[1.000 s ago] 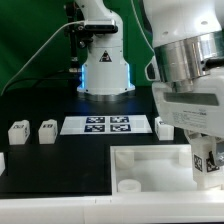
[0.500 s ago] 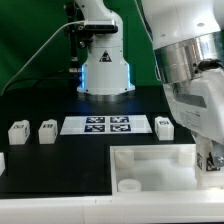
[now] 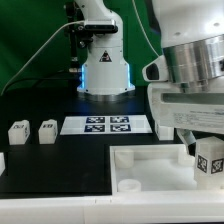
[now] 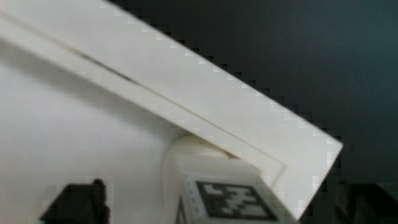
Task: Assemble one leg
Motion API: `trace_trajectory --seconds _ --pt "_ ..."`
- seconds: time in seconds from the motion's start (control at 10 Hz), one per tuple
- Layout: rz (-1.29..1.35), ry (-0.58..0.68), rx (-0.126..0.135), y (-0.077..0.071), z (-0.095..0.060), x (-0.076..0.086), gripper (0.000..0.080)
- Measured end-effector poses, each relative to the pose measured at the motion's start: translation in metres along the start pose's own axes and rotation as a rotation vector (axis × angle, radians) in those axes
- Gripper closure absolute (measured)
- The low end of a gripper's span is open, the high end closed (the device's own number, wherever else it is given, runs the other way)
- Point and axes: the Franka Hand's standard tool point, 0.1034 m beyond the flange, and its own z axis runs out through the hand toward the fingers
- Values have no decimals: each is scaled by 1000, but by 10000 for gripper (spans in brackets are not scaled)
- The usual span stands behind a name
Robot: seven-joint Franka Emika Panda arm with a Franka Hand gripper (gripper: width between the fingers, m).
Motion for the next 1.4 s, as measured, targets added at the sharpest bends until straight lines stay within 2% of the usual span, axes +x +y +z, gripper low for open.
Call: trace_trajectory --seconds 0.4,0.6,0.8,0.9,1.0,1.1,1.2,1.3,1.4 --pt "-391 0 -3 4 0 5 151" --pt "-654 23 -32 8 -4 17 151" --pt "-897 44 -66 4 -6 18 151" --pt "-940 42 -68 5 -6 19 151" --pt "-873 42 -63 5 -5 19 151" --pt "-879 42 -64 5 -5 19 305" --pt "-831 43 -61 5 -5 18 305" --pt "-697 43 -52 4 -5 17 444" --pt "-600 45 -48 4 -5 17 506"
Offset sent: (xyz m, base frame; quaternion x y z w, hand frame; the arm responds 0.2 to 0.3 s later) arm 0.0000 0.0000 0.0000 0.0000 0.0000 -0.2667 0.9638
